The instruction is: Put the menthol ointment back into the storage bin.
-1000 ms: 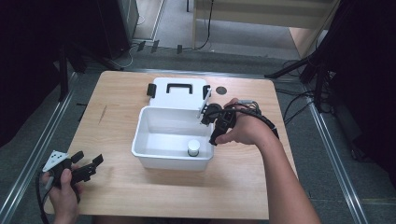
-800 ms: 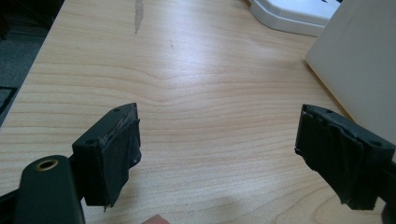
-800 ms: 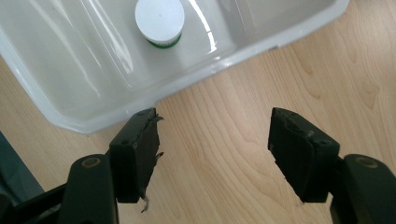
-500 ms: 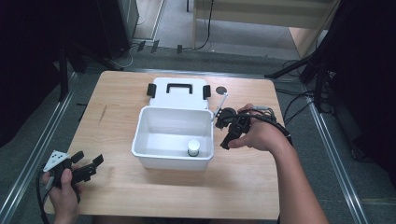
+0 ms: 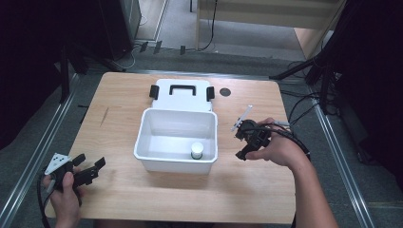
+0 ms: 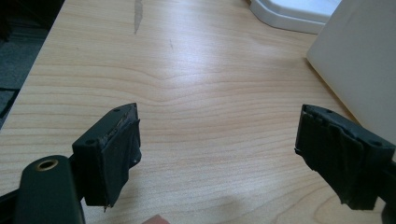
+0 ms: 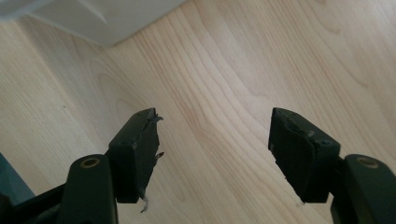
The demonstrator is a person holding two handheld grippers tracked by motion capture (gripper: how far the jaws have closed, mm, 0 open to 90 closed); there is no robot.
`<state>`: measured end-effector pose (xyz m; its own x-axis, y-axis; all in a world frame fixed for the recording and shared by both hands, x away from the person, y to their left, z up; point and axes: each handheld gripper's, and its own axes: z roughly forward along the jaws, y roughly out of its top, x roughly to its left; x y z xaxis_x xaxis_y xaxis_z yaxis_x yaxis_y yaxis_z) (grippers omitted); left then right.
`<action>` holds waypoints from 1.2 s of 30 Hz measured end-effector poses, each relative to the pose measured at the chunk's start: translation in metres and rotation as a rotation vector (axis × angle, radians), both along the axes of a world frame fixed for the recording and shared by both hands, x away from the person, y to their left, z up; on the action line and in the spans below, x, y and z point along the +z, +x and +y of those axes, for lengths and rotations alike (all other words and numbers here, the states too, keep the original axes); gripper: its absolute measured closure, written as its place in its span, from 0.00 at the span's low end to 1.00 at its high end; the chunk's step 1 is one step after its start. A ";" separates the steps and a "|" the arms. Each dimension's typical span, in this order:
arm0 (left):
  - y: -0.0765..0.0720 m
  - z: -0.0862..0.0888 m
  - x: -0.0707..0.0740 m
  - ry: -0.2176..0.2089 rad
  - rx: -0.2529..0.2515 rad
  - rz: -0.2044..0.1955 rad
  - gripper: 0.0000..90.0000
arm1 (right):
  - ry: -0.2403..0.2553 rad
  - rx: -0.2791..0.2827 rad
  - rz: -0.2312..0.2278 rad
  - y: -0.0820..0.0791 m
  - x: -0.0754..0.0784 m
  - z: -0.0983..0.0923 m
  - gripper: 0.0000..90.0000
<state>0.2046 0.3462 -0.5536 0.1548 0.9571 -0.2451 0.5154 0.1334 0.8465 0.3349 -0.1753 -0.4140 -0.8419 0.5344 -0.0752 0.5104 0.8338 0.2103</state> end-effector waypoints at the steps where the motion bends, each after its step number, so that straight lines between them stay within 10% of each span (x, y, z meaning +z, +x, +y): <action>1: 0.000 0.000 0.000 0.000 0.000 0.000 0.16 | 0.000 0.000 0.000 0.000 0.000 0.000 0.38; 8: 0.000 -0.001 0.000 0.004 0.001 0.001 0.16 | 0.098 -0.079 -0.027 -0.009 -0.020 -0.032 0.38; 28: 0.001 -0.003 0.000 0.031 -0.001 0.011 0.16 | 0.507 -0.250 -0.303 -0.052 -0.099 -0.109 0.31; 36: 0.001 -0.006 0.001 0.048 -0.009 0.013 0.16 | 0.687 -0.446 -0.435 -0.072 -0.119 -0.136 0.16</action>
<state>0.2052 0.3404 -0.5531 0.1607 0.9664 -0.2008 0.5272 0.0879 0.8452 0.2631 -0.3116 -0.5332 -0.5197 0.8463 0.1167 0.5138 0.2006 0.8341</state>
